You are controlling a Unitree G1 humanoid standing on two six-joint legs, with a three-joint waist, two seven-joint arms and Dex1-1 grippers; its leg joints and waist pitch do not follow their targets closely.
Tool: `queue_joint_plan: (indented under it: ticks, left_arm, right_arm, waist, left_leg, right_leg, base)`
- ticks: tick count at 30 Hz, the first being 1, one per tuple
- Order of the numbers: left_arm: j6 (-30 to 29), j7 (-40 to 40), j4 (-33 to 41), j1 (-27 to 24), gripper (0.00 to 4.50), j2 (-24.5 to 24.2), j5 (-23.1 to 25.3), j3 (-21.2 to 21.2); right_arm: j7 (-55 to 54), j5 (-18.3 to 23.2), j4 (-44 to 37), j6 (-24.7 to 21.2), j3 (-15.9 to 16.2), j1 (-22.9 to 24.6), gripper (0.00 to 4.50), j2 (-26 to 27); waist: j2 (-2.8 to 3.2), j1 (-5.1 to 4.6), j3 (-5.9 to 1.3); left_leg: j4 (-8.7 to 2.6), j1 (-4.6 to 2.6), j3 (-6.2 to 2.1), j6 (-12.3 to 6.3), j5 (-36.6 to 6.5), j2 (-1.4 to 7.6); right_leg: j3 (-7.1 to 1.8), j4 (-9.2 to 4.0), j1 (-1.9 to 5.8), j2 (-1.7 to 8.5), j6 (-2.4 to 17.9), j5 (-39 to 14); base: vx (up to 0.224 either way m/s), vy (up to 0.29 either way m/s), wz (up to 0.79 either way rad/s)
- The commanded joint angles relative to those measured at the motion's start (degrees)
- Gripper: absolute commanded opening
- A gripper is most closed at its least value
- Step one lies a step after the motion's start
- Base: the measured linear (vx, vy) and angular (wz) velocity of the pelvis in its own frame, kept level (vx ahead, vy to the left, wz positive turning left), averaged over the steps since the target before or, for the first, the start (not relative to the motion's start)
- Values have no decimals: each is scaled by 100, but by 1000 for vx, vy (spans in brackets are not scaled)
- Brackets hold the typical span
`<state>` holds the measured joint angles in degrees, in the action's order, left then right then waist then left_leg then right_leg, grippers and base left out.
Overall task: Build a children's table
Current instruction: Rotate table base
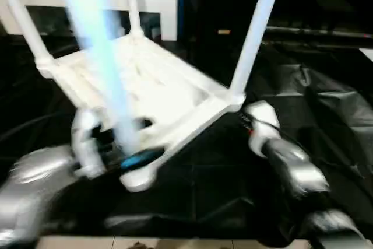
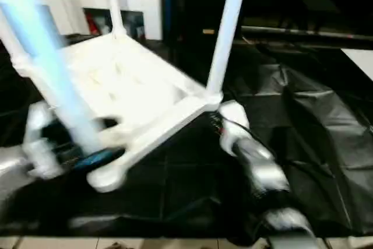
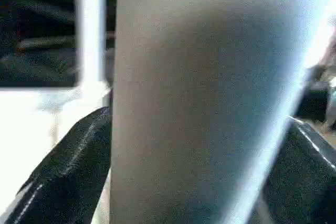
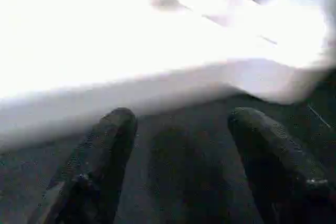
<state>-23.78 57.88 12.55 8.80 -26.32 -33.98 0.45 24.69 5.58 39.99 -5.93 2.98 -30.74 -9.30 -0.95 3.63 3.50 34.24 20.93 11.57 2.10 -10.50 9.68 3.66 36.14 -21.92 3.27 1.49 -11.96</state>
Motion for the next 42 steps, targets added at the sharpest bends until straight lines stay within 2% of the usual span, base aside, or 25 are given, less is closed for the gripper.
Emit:
queue_joint_plan:
  ticks: [1,3,4,5,7,8,10,12,13,15,16,17,18,21,27,28,29,30,31,32,34,36,39,40,42]
  left_arm:
    - [129,-88,-76,308,441,207,204,-374]
    - [250,-110,-235,542,441,437,360,-599]
    - [267,-85,-395,768,441,656,419,-804]
    - [356,-49,-517,923,441,799,512,-960]
    - [369,-36,-660,1096,441,968,557,-1088]
    - [488,-65,-989,1410,441,1313,639,-1234]
    - [652,-112,-1297,1650,441,1583,754,-1347]
    - [801,-129,-1562,1811,441,1774,876,-1464]
    - [980,-135,-1790,1918,441,1891,1015,-1548]
    - [1072,-137,-1930,1983,441,1958,1097,-1599]
    - [1216,-162,-2143,2086,441,2089,1217,-1682]
    - [1239,-161,-2169,2098,441,2109,1230,-1694]
    - [1284,-133,-2261,2141,441,2196,1269,-1755]
    - [1290,-50,-2308,2163,441,2312,1273,-1845]
    - [1384,63,-2286,2116,441,2474,1279,-2021]
    - [1421,65,-2276,2084,441,2510,1299,-2069]
    - [1440,65,-2285,2076,441,2519,1307,-2079]
    - [1453,59,-2295,2068,441,2522,1321,-2079]
    - [1456,59,-2299,2067,441,2523,1325,-2077]
    - [1512,23,-2320,2052,441,2507,1380,-2054]
    - [1527,22,-2330,2047,441,2500,1408,-2043]
    - [1584,-21,-2365,2039,441,2466,1493,-2018]
    - [1629,-45,-2397,2036,441,2424,1542,-2002]
    - [1629,-45,-2397,2036,441,2424,1542,-2002]
    - [1702,-64,-2457,2051,441,2385,1611,-1985]
  right_arm:
    - [24,-47,259,155,80,-193,320,26]
    - [23,-101,410,225,113,-302,320,86]
    - [10,-155,525,261,133,-389,320,135]
    - [6,-176,606,281,128,-445,320,174]
    - [-7,-206,670,294,135,-487,320,192]
    - [-31,-250,799,340,128,-558,320,218]
    - [-61,-267,887,374,115,-598,320,230]
    - [-86,-276,968,425,107,-625,320,238]
    - [-100,-279,1044,484,99,-646,320,244]
    - [-103,-277,1073,506,95,-650,320,245]
    - [-99,-285,1102,540,86,-634,320,240]
    - [-98,-288,1107,547,84,-631,320,239]
    - [22,-226,1090,521,51,-597,320,255]
    - [288,-93,974,409,29,-510,320,299]
    - [1081,135,679,85,198,-303,320,407]
    - [1273,150,619,16,288,-242,320,437]
    - [1285,134,626,30,304,-234,320,449]
    - [1223,120,687,125,263,-265,320,482]
    - [1209,116,700,145,251,-272,320,489]
    - [833,70,849,392,83,-393,320,515]
    - [663,76,886,460,-24,-446,320,520]
    - [229,190,949,649,-391,-622,320,455]
    - [-461,-94,1090,932,-447,-776,320,169]
    - [-461,-94,1090,932,-447,-776,320,169]
    - [-1193,-354,1440,814,-479,-909,320,-176]
  waist:
    - [20,8,-334]
    - [30,17,-337]
    - [8,10,-356]
    - [8,27,-362]
    - [-6,23,-380]
    - [4,34,-393]
    - [-11,38,-399]
    - [-6,65,-413]
    - [35,70,-417]
    - [13,59,-413]
    - [51,58,-411]
    - [37,50,-405]
    - [79,53,-404]
    - [49,36,-393]
    - [55,44,-402]
    - [8,51,-394]
    - [33,65,-398]
    - [16,67,-392]
    - [27,73,-391]
    - [11,79,-382]
    - [16,78,-371]
    - [11,80,-374]
    - [27,136,-389]
    - [24,141,-392]
    - [27,135,-402]
  left_leg:
    - [-426,-122,-212,233,-1475,391]
    - [-419,-119,-204,228,-1426,388]
    - [-419,-88,-212,223,-1331,386]
    - [-404,-97,-206,207,-1255,384]
    - [-392,-73,-199,145,-1065,381]
    - [-372,-73,-191,101,-916,377]
    - [-359,-56,-176,-2,-789,368]
    - [-344,-59,-176,-60,-729,375]
    - [-345,-50,-188,-83,-680,378]
    - [-347,-55,-185,-101,-765,384]
    - [-349,-45,-200,-99,-795,386]
    - [-344,-65,-187,-91,-888,385]
    - [-350,-71,-199,-66,-954,397]
    - [-358,-71,-196,-73,-1115,400]
    - [-362,-53,-205,-176,-1040,418]
    - [-368,-52,-203,-198,-1029,427]
    - [-362,-57,-201,-203,-1013,431]
    - [-369,-57,-205,-187,-1017,435]
    - [-368,-74,-202,-154,-1064,431]
    - [-375,-75,-205,-120,-1087,432]
    - [-386,-87,-207,-52,-1196,430]
    - [-391,-88,-206,-8,-1186,426]
    - [-381,-105,-190,16,-1033,432]
    - [-384,-103,-185,23,-972,421]
    - [-374,-82,-185,29,-871,398]
  right_leg:
    - [-371,-494,165,531,1111,-1537]
    - [-373,-493,160,530,1069,-1418]
    - [-365,-467,200,540,1076,-1311]
    - [-367,-467,196,549,1072,-1210]
    - [-367,-439,222,553,1130,-934]
    - [-365,-413,229,551,1193,-684]
    - [-367,-410,246,545,1258,-456]
    - [-366,-410,258,561,1286,-330]
    - [-355,-390,265,553,1311,-225]
    - [-351,-406,269,554,1324,-261]
    - [-346,-404,282,563,1341,-292]
    - [-348,-427,269,554,1343,-377]
    - [-345,-427,268,562,1353,-448]
    - [-349,-459,275,561,1357,-622]
    - [-343,-438,285,565,1447,-451]
    - [-342,-445,282,564,1433,-485]
    - [-344,-443,278,582,1435,-521]
    - [-340,-448,271,584,1423,-572]
    - [-343,-460,258,585,1411,-691]
    - [-348,-472,249,598,1382,-821]
    - [-351,-498,240,599,1317,-1057]
    - [-354,-501,232,599,1278,-1133]
    - [-352,-471,214,582,1274,-874]
    - [-342,-453,219,563,1269,-733]
    - [-335,-434,243,559,1237,-585]
  base:
    - [0,0,0]
    - [0,0,0]
    - [0,0,0]
    - [0,0,0]
    - [0,0,0]
    - [0,0,0]
    - [0,0,0]
    - [0,0,0]
    - [0,0,0]
    - [0,0,0]
    - [0,0,0]
    - [0,0,0]
    - [0,0,0]
    - [0,0,0]
    - [0,0,0]
    - [0,0,0]
    - [0,0,0]
    - [0,0,0]
    - [0,0,0]
    - [0,0,0]
    - [0,0,0]
    - [0,0,0]
    - [0,0,0]
    - [0,0,0]
    - [0,0,0]
